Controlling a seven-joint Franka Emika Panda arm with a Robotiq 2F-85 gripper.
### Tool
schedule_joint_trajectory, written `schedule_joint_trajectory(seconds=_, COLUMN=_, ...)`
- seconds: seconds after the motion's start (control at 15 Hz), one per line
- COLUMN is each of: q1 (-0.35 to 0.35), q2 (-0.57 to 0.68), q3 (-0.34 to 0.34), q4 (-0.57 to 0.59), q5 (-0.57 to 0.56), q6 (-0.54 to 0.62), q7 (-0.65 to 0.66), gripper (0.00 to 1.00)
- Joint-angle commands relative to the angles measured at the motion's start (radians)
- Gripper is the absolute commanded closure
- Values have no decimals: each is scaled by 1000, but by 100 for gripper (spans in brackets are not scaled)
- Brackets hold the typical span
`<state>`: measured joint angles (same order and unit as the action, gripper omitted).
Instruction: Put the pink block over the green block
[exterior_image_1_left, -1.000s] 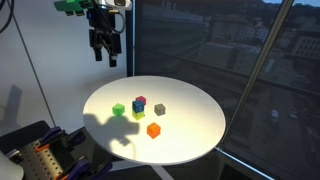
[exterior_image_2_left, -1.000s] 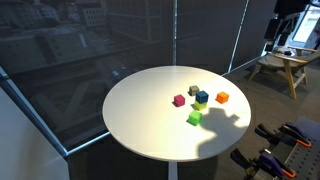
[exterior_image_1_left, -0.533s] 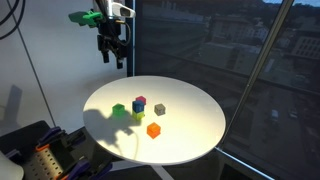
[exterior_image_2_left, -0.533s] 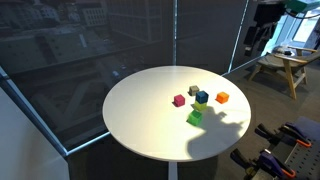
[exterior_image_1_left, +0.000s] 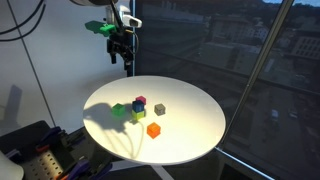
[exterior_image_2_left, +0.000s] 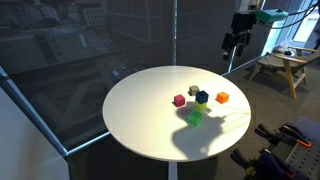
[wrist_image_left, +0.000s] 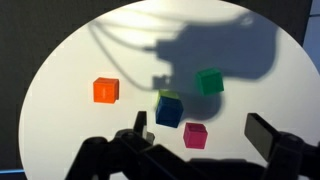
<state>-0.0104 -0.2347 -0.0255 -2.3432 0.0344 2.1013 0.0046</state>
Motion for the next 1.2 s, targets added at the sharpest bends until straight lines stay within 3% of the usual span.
schedule_joint_trajectory(seconds=0.0, q1=12, q2=98, q3=20, q4=94, q5=10, q6=1, q7=24, gripper=0)
schedule_joint_trajectory(seconds=0.4, q1=27, q2=190, q3=45, q4=179, q5=-10, q6=-13, q7=45, gripper=0)
schedule_joint_trajectory(seconds=0.47, q1=23, q2=162, q3=39, q4=132, q5=0, q6=6, q7=17, gripper=0)
schedule_joint_trajectory(seconds=1.13, q1=25, q2=184, q3=43, q4=155, q5=0, q6=6, q7=18, gripper=0)
